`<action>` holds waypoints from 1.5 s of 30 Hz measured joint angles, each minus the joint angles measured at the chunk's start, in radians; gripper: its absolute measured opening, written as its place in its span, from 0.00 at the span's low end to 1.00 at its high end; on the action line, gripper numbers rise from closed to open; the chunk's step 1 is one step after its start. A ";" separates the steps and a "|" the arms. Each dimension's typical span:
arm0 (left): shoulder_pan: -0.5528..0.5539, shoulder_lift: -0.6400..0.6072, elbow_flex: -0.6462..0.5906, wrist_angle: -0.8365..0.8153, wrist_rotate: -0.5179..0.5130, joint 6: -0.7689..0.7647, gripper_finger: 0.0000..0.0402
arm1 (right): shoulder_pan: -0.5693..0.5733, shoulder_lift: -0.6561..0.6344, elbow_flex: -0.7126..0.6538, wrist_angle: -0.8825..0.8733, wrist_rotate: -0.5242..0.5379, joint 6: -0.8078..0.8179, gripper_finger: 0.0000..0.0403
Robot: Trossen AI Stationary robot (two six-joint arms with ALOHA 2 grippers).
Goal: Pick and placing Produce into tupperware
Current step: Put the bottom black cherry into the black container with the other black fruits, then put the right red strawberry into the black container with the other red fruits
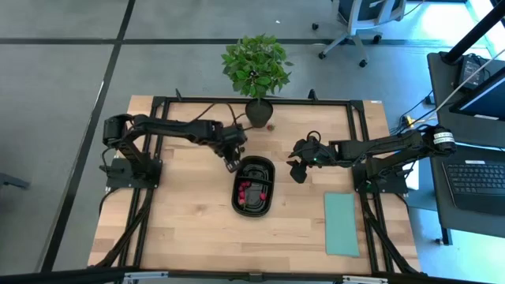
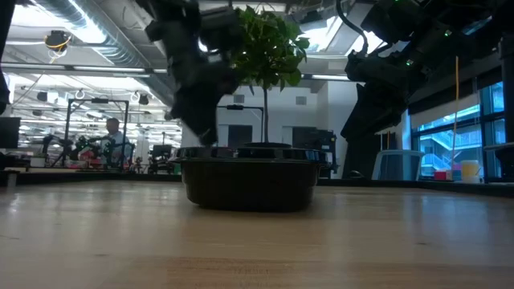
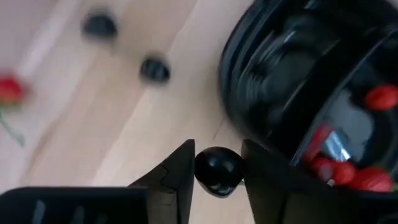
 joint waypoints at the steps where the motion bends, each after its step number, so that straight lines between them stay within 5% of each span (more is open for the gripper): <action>1: -0.004 0.000 0.010 0.015 -0.004 0.018 0.27 | 0.000 0.000 0.000 0.000 0.000 0.000 0.52; 16: -0.089 0.022 0.022 0.286 0.015 0.198 0.27 | 0.000 0.000 0.000 0.000 0.000 0.004 0.52; 29: -0.083 0.171 0.021 0.324 0.020 0.241 0.28 | 0.000 0.003 0.001 -0.001 0.000 0.004 0.52; 45: -0.083 0.174 0.019 0.331 0.004 0.244 0.35 | 0.000 0.003 0.000 0.001 0.000 0.002 0.52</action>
